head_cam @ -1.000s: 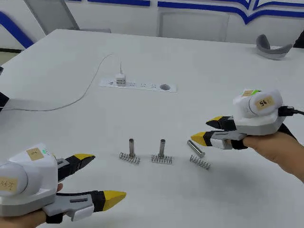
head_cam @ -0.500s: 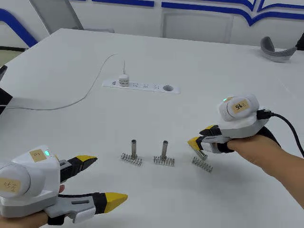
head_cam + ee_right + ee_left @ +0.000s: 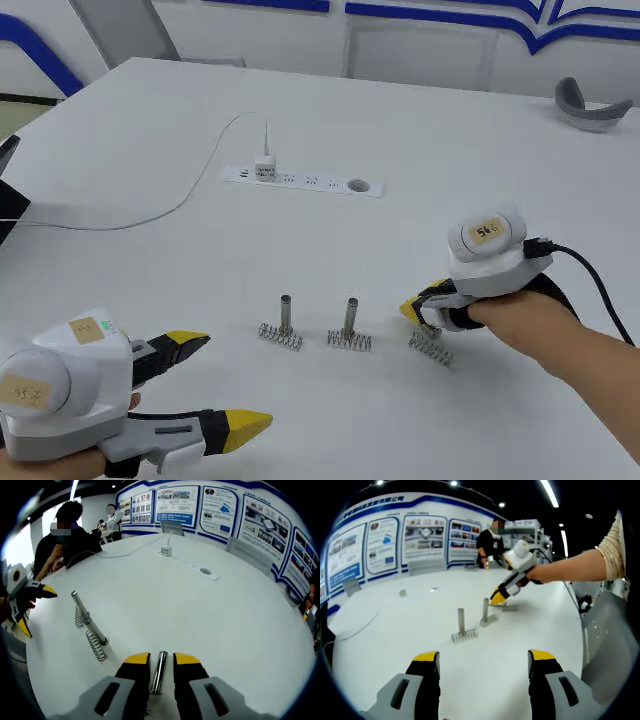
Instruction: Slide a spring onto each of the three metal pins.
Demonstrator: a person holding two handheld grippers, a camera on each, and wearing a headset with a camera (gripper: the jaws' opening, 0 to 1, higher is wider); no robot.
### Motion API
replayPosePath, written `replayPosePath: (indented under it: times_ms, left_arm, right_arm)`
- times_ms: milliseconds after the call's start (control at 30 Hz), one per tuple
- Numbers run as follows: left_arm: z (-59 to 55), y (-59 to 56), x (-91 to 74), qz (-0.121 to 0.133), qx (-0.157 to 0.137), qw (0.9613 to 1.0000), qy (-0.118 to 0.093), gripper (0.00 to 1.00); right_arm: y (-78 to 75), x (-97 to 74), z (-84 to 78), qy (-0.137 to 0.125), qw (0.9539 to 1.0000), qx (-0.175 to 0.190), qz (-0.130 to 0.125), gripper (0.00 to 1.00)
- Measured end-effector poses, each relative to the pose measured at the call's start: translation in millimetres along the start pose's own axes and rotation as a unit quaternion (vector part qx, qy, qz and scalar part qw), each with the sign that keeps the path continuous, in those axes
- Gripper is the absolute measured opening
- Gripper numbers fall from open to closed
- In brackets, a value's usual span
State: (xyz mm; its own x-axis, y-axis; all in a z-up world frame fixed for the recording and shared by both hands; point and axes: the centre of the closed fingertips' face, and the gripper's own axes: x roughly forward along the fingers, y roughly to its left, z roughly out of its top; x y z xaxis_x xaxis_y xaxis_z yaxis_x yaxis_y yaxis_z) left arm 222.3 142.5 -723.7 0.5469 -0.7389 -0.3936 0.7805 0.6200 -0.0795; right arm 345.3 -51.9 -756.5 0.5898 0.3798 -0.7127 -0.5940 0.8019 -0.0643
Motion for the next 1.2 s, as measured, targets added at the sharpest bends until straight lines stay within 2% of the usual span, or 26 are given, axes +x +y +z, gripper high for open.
replayPosePath:
  times_ms: [533, 1067, 1200]
  left_arm:
    - [-3.7, 0.6, 1.0, 0.000, -0.006, 1.0000, 0.001, 0.72]
    - [-5.0, 1.3, 0.0, 0.001, -0.010, 0.9999, -0.002, 0.71]
    - [-6.1, 1.0, 0.3, 0.001, -0.012, 0.9999, -0.002, 0.71]
  right_arm:
    - [-0.2, 8.7, -4.3, 0.019, 0.9996, 0.020, 0.001, 0.14]
    - [0.0, 9.3, -6.6, 0.030, 0.9992, 0.026, 0.003, 0.10]
    - [0.1, 8.6, -7.3, 0.033, 0.9987, 0.038, 0.002, 0.10]
